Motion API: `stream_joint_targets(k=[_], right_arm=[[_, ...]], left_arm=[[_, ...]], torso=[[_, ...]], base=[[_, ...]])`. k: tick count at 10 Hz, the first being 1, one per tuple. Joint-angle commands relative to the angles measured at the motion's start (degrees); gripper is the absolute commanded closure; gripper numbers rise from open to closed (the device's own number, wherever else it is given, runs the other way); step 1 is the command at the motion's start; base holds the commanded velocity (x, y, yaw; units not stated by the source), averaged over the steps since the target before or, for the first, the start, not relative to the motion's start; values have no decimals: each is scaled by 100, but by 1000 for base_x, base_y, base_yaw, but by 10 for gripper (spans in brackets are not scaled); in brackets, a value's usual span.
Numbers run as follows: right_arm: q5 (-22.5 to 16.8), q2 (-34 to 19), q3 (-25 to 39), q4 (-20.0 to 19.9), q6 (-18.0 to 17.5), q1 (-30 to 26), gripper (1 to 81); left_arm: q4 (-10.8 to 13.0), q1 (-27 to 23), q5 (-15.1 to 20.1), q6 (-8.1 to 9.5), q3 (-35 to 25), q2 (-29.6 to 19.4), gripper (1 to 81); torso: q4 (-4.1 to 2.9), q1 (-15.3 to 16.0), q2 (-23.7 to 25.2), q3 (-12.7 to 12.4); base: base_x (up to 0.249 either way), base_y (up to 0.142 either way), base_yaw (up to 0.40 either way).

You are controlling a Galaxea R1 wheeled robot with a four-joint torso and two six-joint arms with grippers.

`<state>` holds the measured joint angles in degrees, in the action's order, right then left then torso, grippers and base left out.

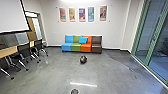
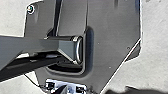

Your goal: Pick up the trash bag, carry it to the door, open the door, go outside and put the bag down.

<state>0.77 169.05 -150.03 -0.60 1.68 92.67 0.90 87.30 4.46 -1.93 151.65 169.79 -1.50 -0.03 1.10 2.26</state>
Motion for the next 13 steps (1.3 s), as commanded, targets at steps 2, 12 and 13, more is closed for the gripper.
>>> stream_joint_targets(k=[2,12,13], right_arm=[[-332,-18,-16,42,34,-192,10],[-349,18,-69,25,-1,-253,10],[-367,35,-113,25,-1,-244,10]], left_arm=[[-11,-261,354,-45,-4,11,10],[24,-261,345,-53,-4,187,10],[24,-261,345,-53,-4,187,10]], torso=[[0,3,2,-2],[0,3,0,-2],[0,3,0,-2]], base=[[156,0,0],[192,0,0],[195,0,0]])
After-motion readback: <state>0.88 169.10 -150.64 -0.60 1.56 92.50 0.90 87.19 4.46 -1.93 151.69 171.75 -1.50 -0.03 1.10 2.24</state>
